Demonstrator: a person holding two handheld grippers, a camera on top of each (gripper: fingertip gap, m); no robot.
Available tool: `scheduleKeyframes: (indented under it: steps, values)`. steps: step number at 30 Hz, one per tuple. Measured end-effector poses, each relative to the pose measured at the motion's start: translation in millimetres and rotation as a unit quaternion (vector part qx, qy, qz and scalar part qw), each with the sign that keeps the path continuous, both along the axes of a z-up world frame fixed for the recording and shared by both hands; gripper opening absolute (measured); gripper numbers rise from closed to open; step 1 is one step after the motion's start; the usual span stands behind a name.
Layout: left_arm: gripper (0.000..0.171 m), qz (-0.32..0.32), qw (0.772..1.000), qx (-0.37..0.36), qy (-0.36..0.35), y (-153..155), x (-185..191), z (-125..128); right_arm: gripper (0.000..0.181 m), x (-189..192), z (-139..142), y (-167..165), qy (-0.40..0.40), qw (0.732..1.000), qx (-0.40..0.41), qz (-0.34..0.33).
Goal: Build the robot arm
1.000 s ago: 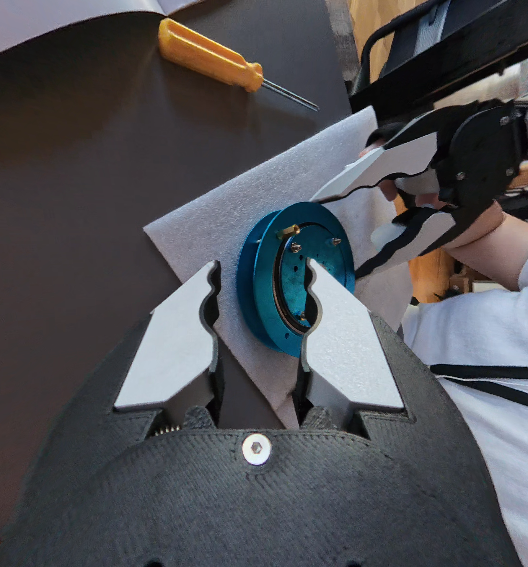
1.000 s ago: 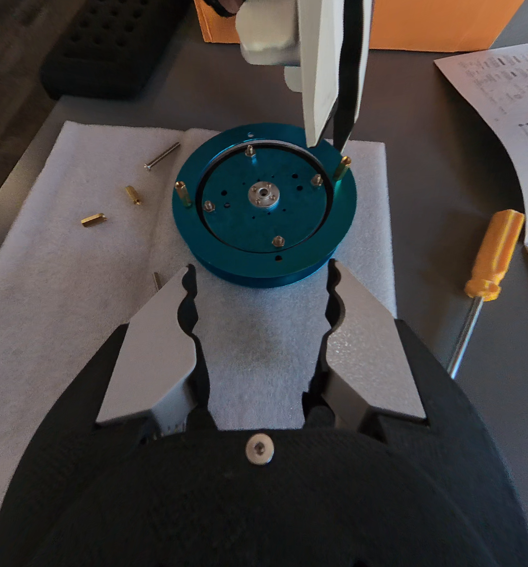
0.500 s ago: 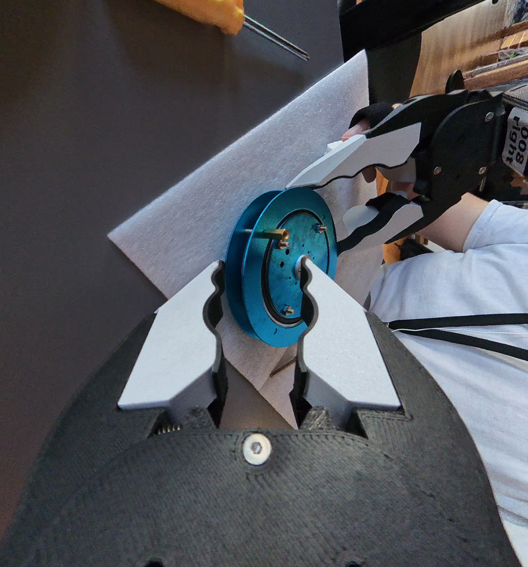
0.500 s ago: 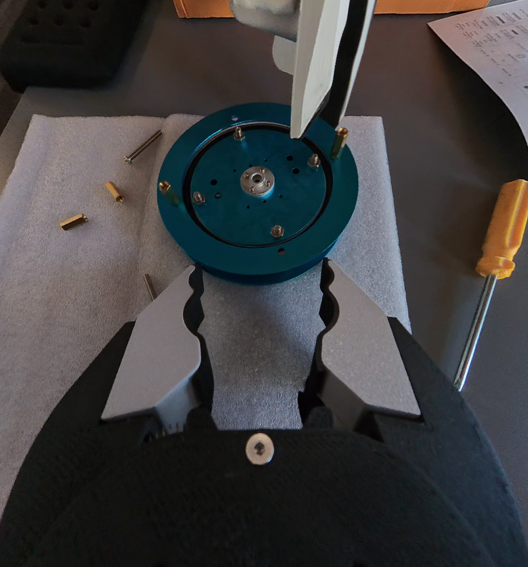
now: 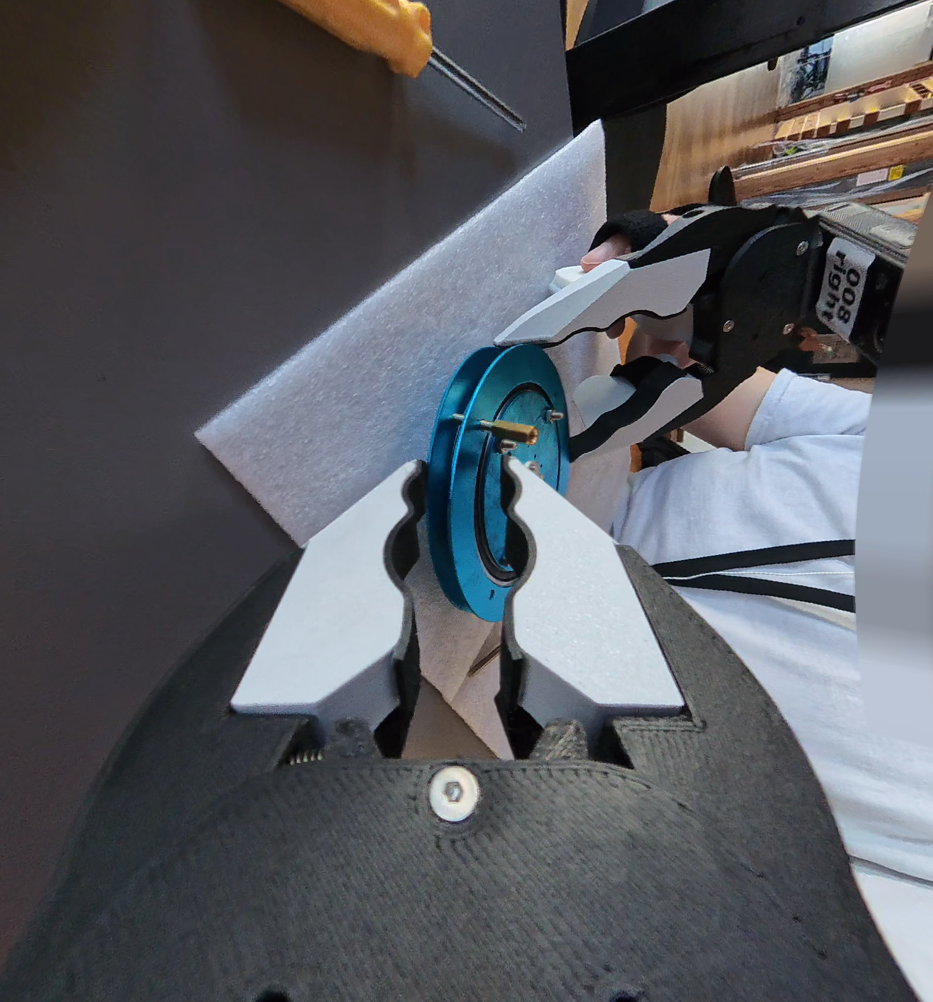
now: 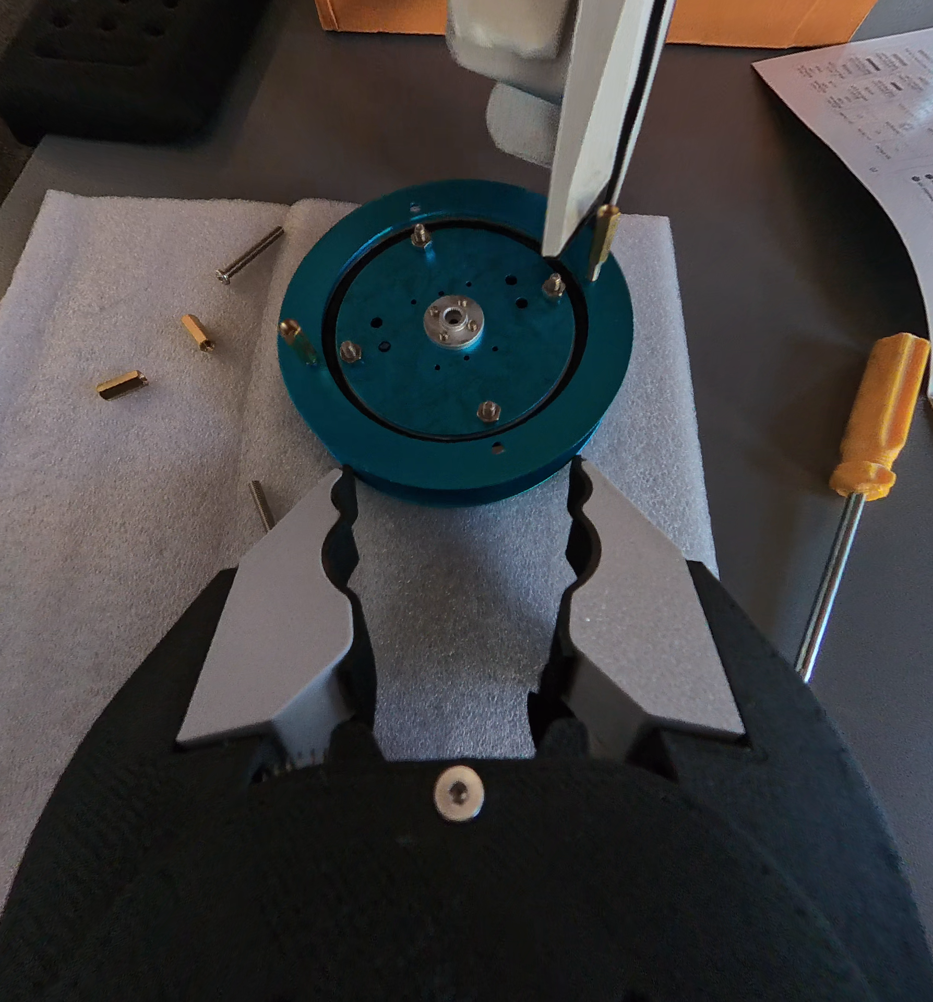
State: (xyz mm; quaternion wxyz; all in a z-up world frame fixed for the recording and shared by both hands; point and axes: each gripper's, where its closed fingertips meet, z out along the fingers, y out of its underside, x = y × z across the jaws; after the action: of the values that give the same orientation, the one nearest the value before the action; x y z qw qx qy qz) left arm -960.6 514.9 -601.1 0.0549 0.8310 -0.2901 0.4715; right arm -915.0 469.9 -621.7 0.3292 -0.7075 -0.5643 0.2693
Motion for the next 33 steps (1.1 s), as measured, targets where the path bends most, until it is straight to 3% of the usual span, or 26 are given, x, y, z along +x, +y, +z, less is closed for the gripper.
scheduleKeyframes:
  steps: [3, 18, 26, 33]
  values:
    - [0.017, -0.009, 1.0, 0.012, -0.013, -1, 0, 8, 0.078, 0, 1, 0, 0.0, 1.0, 0.011, 0.001]
    - [0.015, -0.025, 0.99, 0.137, 0.005, -7, 2, 20, 0.078, 0, 7, -1, 0.003, 0.997, 0.083, 0.001]
    - [0.016, -0.024, 0.967, 0.249, 0.055, -16, 3, 34, 0.077, 1, 11, -5, 0.011, 0.993, 0.114, 0.011]
    - [0.015, -0.026, 0.94, 0.333, 0.073, -28, 6, 49, 0.076, 4, 15, -11, 0.041, 0.996, 0.072, 0.031]
